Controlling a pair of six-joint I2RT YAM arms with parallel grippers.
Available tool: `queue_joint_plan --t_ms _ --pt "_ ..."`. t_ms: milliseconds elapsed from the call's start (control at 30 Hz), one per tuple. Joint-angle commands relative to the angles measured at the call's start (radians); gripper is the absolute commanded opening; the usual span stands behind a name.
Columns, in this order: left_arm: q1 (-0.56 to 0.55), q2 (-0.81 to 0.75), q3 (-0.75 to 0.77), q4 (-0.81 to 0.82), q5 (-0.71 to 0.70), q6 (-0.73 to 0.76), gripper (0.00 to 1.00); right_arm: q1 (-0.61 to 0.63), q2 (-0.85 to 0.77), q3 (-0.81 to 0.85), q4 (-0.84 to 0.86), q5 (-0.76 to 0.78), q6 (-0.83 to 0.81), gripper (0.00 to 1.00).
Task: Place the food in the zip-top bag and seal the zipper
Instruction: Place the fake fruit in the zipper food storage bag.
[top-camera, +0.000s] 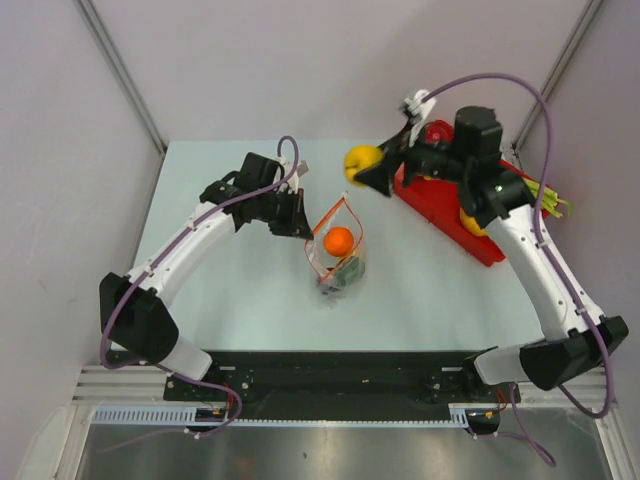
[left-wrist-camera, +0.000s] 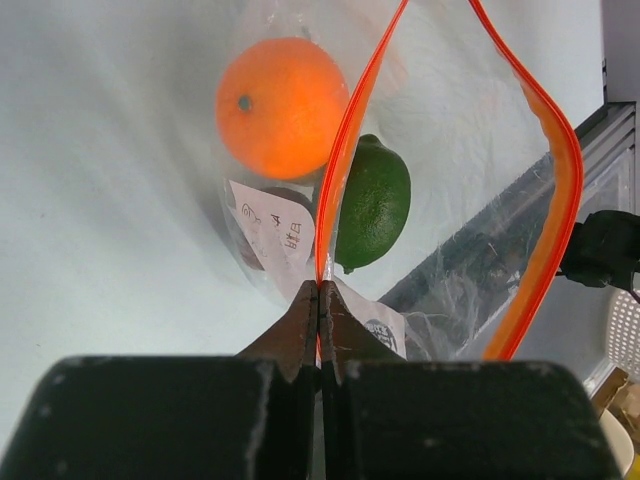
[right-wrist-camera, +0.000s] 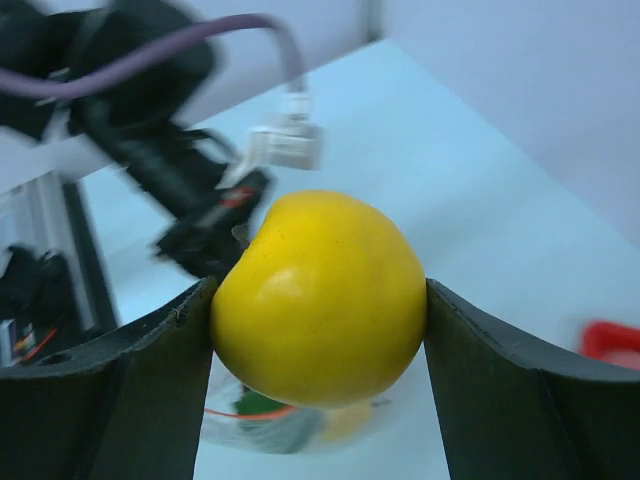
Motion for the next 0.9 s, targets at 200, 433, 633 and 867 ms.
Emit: queue_joint_plan --t_ms 200,433,633,867 --pt "-0.013 -0.029 0.052 -0.001 0.037 0.003 0.00 0.322 0.035 -0.153 -0.095 0.186 -0.164 0.54" --pt "-0.015 -0.029 0.049 0.000 0.034 0.006 0.00 0.377 0.108 -0.167 -0.130 0.284 -0.171 0.88" --pt "-0.013 -0.033 0.043 0.002 0.029 0.010 0.00 0.330 0.045 -0.162 -0.069 0.292 -0.101 1.00" --pt "-0.015 -0.032 0.040 0.006 0.031 0.004 0.00 0.023 0.061 -0.155 0.156 0.334 0.163 1.00"
